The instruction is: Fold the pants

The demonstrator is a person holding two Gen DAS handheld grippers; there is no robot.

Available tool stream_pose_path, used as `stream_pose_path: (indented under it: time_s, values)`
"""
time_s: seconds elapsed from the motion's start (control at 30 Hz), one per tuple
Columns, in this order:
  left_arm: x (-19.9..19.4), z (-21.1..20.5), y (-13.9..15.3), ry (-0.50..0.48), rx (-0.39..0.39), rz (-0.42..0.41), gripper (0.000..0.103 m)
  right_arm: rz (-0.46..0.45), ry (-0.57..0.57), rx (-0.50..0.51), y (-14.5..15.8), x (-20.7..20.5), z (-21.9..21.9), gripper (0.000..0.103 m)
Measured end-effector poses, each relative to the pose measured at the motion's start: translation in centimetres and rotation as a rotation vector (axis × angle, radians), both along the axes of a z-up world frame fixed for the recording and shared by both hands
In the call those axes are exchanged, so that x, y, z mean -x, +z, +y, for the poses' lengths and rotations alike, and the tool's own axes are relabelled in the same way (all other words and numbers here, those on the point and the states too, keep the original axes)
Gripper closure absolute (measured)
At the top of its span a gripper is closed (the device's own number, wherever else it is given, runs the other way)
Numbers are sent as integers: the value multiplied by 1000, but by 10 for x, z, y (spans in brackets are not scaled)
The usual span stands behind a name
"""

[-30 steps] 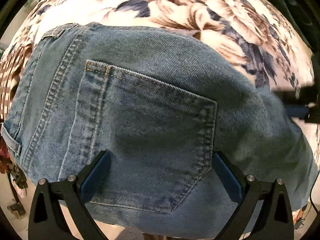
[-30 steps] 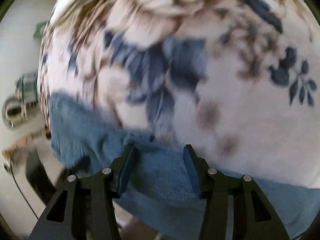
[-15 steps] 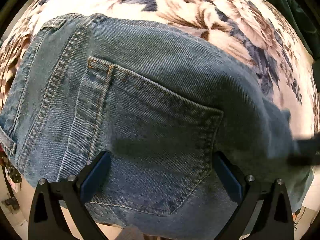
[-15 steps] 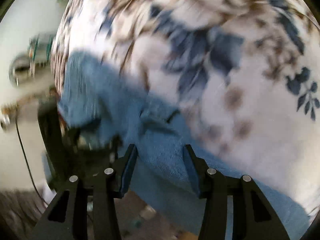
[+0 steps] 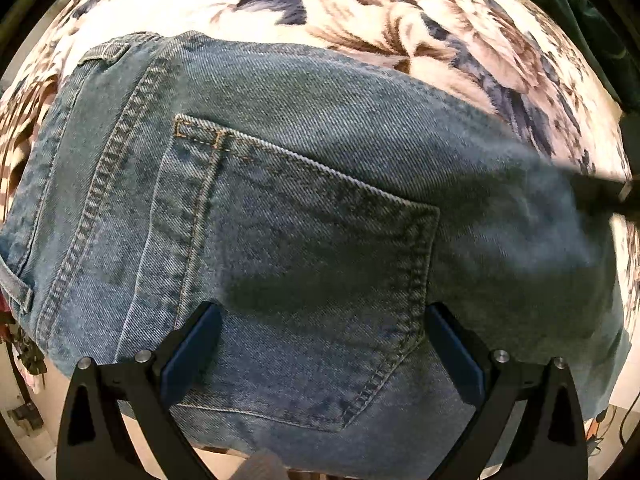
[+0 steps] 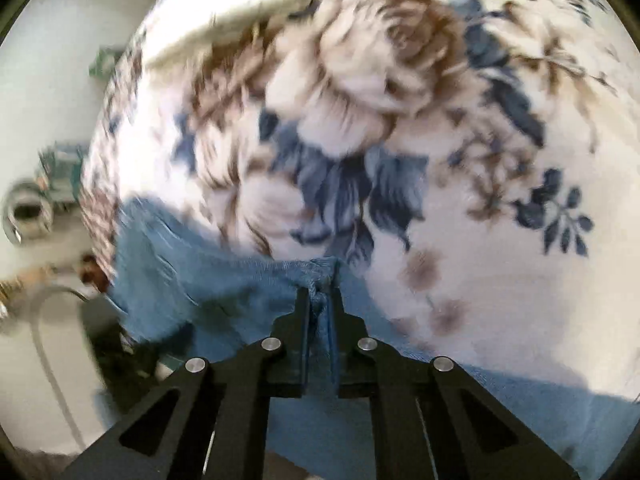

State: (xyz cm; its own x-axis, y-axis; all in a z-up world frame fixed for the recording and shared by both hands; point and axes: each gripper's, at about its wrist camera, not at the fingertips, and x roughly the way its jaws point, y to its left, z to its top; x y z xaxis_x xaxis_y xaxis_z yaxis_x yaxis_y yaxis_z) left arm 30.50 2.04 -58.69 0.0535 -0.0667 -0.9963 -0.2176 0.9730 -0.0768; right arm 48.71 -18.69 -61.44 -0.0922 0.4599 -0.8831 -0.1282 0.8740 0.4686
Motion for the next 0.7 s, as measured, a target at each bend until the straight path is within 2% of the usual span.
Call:
stream_pose_path:
  time_s: [0.07, 0.17, 0.23, 0.3, 0.4, 0.47, 0.53, 0.57, 0.6, 0.63, 0.67, 0.7]
  values:
    - [1, -1, 2, 3, 1, 0, 0, 10, 37, -24, 3, 5, 3, 95]
    - [2, 1, 5, 17, 13, 9, 0, 19, 151, -36, 5, 29, 20, 95]
    - [4, 10, 13, 73, 39, 18, 0, 42, 271, -48, 4, 57, 28, 95]
    - [6, 23, 26, 165, 79, 5, 0, 80, 341, -40, -2, 77, 34, 95]
    - [5, 33, 37, 248, 110, -20, 0, 140, 401, -13, -20, 95, 44, 95]
    - [-1, 29, 30, 236, 88, -1, 0, 189, 377, -11, -30, 94, 41, 94]
    - [-6, 23, 14, 208, 55, 41, 0, 215, 347, -39, -27, 84, 34, 94]
    - [-7, 20, 8, 191, 42, 54, 0, 203, 319, -62, -18, 76, 26, 89]
    - [-9, 17, 6, 173, 28, 60, 0, 183, 283, -94, -9, 67, 17, 75]
    - [-9, 15, 7, 168, 23, 53, 0, 159, 234, -116, -1, 58, 7, 65]
    - [-8, 14, 8, 165, 19, 47, 0, 145, 200, -126, 3, 52, 0, 50]
    - [-8, 14, 9, 164, 18, 46, 0, 135, 160, -136, 5, 45, -7, 46]
